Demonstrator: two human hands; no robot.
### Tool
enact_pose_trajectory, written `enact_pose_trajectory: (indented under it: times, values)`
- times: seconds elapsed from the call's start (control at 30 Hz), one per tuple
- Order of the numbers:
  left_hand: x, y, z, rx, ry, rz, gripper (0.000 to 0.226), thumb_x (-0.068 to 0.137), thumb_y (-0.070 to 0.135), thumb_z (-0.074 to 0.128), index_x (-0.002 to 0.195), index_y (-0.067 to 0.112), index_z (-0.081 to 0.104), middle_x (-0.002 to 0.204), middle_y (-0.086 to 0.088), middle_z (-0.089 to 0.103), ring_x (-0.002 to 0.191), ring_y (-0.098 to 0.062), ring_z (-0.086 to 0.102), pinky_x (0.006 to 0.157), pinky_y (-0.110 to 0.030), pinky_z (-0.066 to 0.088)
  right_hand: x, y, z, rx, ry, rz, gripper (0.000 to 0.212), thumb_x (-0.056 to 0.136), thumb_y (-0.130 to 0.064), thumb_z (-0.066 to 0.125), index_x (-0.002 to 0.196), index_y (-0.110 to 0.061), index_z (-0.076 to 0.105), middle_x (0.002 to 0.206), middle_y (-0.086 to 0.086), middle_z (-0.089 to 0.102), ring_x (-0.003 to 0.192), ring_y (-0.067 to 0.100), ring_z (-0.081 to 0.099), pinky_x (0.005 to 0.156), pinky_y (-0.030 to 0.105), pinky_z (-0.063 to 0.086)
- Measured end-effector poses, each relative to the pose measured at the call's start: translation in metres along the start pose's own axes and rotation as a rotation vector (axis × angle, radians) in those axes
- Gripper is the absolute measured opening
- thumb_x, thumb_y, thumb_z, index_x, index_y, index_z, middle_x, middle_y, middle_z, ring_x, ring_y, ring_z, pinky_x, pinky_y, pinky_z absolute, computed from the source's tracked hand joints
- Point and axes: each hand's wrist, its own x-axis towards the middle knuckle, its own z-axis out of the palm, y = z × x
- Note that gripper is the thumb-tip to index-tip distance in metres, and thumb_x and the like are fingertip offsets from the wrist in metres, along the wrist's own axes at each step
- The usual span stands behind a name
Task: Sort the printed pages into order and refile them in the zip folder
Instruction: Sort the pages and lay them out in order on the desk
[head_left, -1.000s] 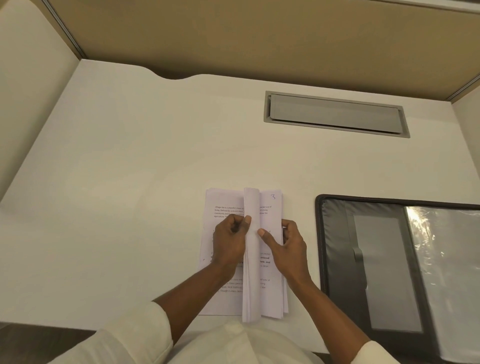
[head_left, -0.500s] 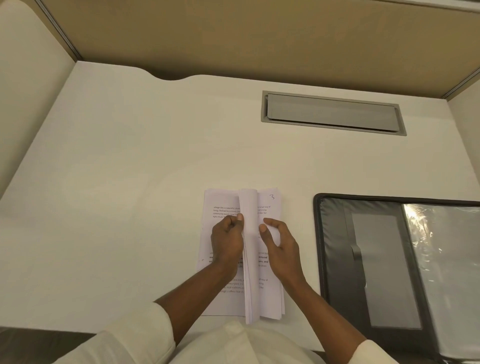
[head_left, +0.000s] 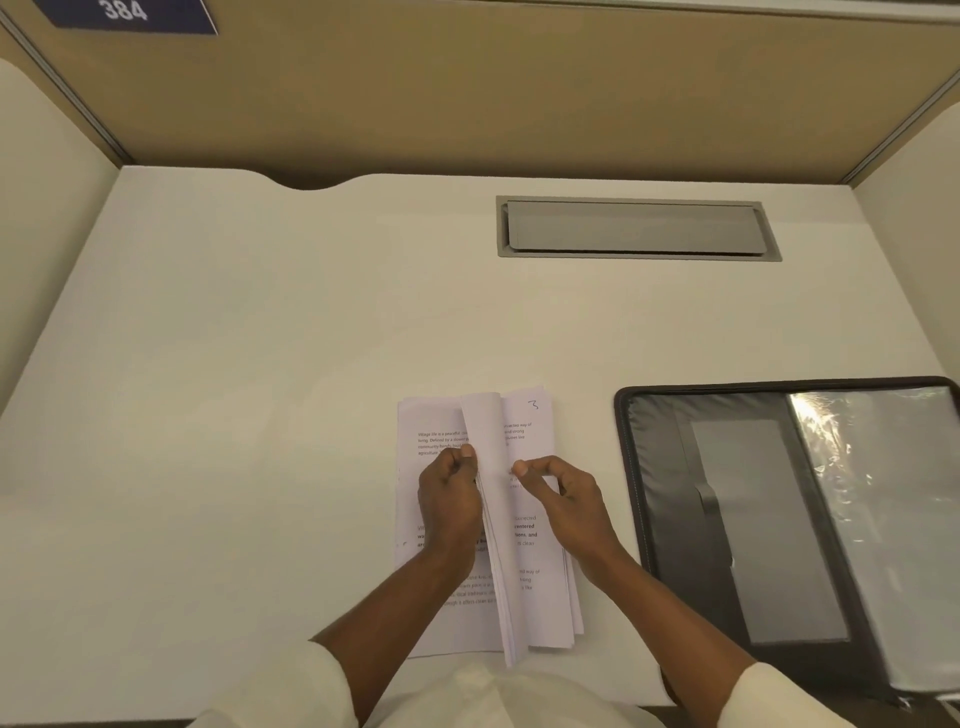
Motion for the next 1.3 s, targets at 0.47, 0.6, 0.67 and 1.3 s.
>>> enact_pose_trajectory:
  times: [0.47, 0.6, 0.67, 1.3]
  values:
    - [-0.004, 0.0, 0.003, 0.04, 0.018, 0.055, 0.039, 0.092, 0.047, 0.079, 0.087, 0.009, 0.071, 0.075, -0.009, 0.068, 0.066, -0.009, 0.056, 0.069, -0.031, 0.051, -0.001, 0.001, -0.005, -0.053, -0.054, -0.003, 0.024, 0.089, -0.047, 0.079, 0.109, -0.033, 0.076, 0.11, -0.027, 0.074, 0.109, -0.006, 0.065, 0.099, 0.024, 0.052]
    - [-0.005, 0.0, 0.003, 0.025, 0.046, 0.046, 0.039, 0.096, 0.045, 0.075, 0.089, 0.007, 0.068, 0.071, -0.001, 0.062, 0.064, -0.009, 0.053, 0.065, -0.03, 0.049, -0.002, 0.002, -0.007, -0.038, -0.057, 0.01, 0.025, 0.094, -0.051, 0.071, 0.107, -0.03, 0.077, 0.11, -0.024, 0.075, 0.109, -0.006, 0.065, 0.099, 0.023, 0.048]
    - [-0.004, -0.001, 0.002, 0.022, 0.058, 0.042, 0.028, 0.095, 0.038, 0.078, 0.098, 0.011, 0.068, 0.078, -0.006, 0.072, 0.069, -0.014, 0.063, 0.069, -0.036, 0.059, 0.0, 0.006, -0.007, 0.043, -0.059, 0.034, 0.045, 0.096, -0.061, 0.064, 0.103, -0.019, 0.076, 0.106, -0.006, 0.077, 0.102, 0.008, 0.069, 0.098, 0.029, 0.052]
    - [-0.01, 0.012, 0.012, 0.188, -0.056, 0.196, 0.011, 0.093, 0.038, 0.077, 0.089, 0.027, 0.078, 0.094, 0.016, 0.075, 0.089, 0.004, 0.063, 0.083, -0.024, 0.051, -0.012, 0.009, 0.0, 0.021, -0.008, -0.046, 0.043, 0.102, -0.057, 0.051, 0.082, -0.024, 0.069, 0.071, -0.007, 0.063, 0.07, 0.008, 0.057, 0.074, 0.026, 0.047]
